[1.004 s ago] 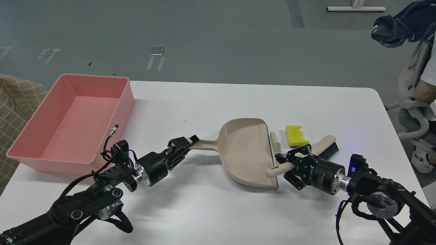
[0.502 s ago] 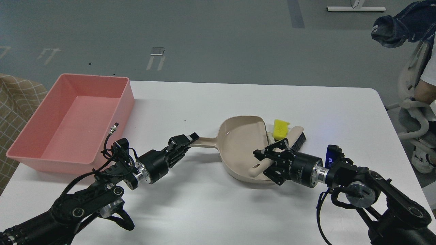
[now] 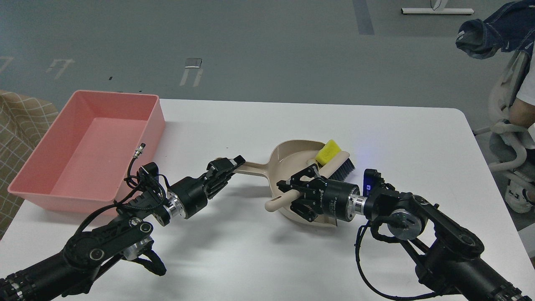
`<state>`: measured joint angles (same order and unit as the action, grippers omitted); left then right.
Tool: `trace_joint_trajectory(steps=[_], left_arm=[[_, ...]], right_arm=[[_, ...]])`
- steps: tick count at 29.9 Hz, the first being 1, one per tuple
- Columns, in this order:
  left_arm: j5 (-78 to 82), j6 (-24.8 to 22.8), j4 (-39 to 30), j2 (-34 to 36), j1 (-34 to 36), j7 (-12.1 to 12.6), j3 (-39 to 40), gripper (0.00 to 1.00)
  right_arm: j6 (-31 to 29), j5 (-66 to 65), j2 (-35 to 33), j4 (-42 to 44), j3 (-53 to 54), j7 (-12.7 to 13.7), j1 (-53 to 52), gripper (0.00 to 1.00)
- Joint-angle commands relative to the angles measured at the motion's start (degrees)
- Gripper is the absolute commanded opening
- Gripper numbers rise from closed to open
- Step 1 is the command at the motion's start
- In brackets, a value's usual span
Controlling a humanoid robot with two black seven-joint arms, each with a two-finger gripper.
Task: Sweep and dump garbage into bin
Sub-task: 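Sweep the sponge and stick into the dustpan with the right-held brush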
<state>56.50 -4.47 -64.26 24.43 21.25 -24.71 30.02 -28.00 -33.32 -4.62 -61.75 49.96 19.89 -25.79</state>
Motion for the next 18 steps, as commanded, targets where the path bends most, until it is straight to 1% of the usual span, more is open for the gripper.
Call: trace_joint_trajectory(steps=[1, 6, 10, 15, 18], left_arm=[[0.0, 0.0, 0.0, 0.0, 0.1, 0.0, 0.0, 0.19], [-0.1, 0.0, 0.0, 0.0, -0.1, 0.0, 0.0, 0.19], [-0.1, 0.3, 0.0, -0.3, 0.0, 0.0, 0.2, 0.19], [-0.2, 0.4, 0.3, -0.9, 0.7, 0.0, 0.0, 0.19], [-0.2, 0.4, 1.8, -1.7, 0.9, -0.1, 0.1, 0.19]], right_arm=[[0.0, 1.2, -0.2, -0.3, -0.4, 0.8, -1.0, 0.00], [0.0, 1.5, 0.2, -0.6, -0.5, 0.9, -1.2, 0.00], [0.0, 1.6, 2.4, -0.6, -0.4, 0.9, -1.6, 0.00], [0.0, 2.3, 2.6, -1.2, -0.3, 1.0, -2.8, 0.00], [0.0, 3.3, 2.5, -2.4, -0.4, 1.8, -3.2, 0.00]])
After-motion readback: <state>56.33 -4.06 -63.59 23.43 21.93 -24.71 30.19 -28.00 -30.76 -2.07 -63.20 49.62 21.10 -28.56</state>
